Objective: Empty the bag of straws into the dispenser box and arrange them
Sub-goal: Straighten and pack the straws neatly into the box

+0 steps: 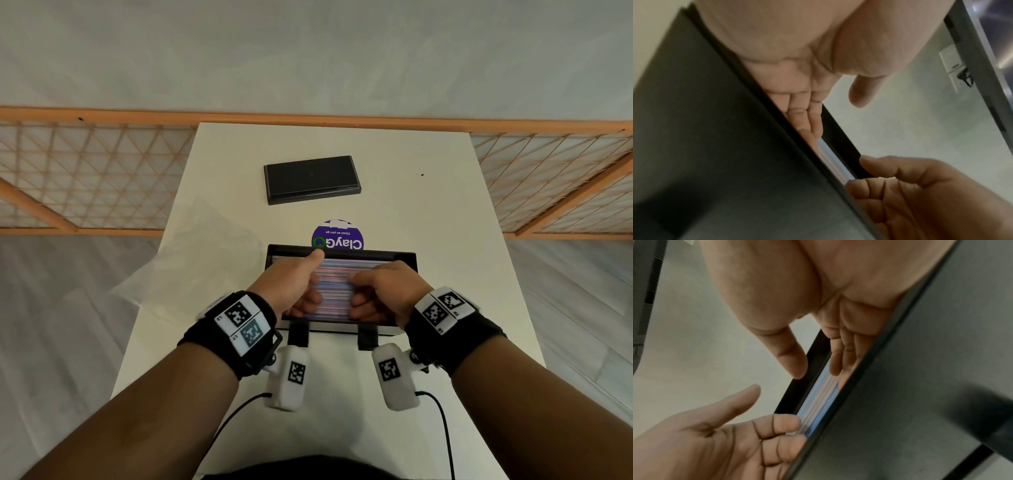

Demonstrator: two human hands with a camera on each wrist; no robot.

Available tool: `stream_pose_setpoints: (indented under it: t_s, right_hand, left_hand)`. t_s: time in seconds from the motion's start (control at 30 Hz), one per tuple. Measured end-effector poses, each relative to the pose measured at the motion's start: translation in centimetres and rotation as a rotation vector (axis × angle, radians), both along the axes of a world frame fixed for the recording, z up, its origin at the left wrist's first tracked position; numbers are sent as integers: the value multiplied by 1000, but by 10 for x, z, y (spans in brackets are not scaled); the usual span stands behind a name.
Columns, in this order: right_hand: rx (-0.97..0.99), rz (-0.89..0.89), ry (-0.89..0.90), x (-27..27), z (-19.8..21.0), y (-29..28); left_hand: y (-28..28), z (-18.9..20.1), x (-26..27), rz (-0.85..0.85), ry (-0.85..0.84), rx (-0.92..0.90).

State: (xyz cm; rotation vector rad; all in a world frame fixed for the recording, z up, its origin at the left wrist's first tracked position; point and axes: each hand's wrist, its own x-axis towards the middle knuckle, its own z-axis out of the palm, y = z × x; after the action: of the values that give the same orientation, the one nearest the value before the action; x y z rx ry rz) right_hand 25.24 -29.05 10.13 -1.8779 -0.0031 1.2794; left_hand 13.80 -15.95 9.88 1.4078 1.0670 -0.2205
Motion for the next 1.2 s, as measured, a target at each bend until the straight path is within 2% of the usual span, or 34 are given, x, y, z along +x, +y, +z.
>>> stream_pose_setpoints:
  t_s: [0.13, 0.37, 0.8, 1.2]
  right_hand:
    - [-16, 12, 6, 3, 0, 3]
    - [35, -69, 42, 4, -4, 8]
    - [284, -384, 271, 5, -14, 12]
    - [249, -368, 219, 1, -13, 16]
  left_hand:
    - [-2, -7, 5, -113, 68, 90]
    - [0, -12, 8, -146, 97, 142]
    - [-1, -13, 9, -139, 104, 127]
    - [-4, 2, 7, -160, 107, 119]
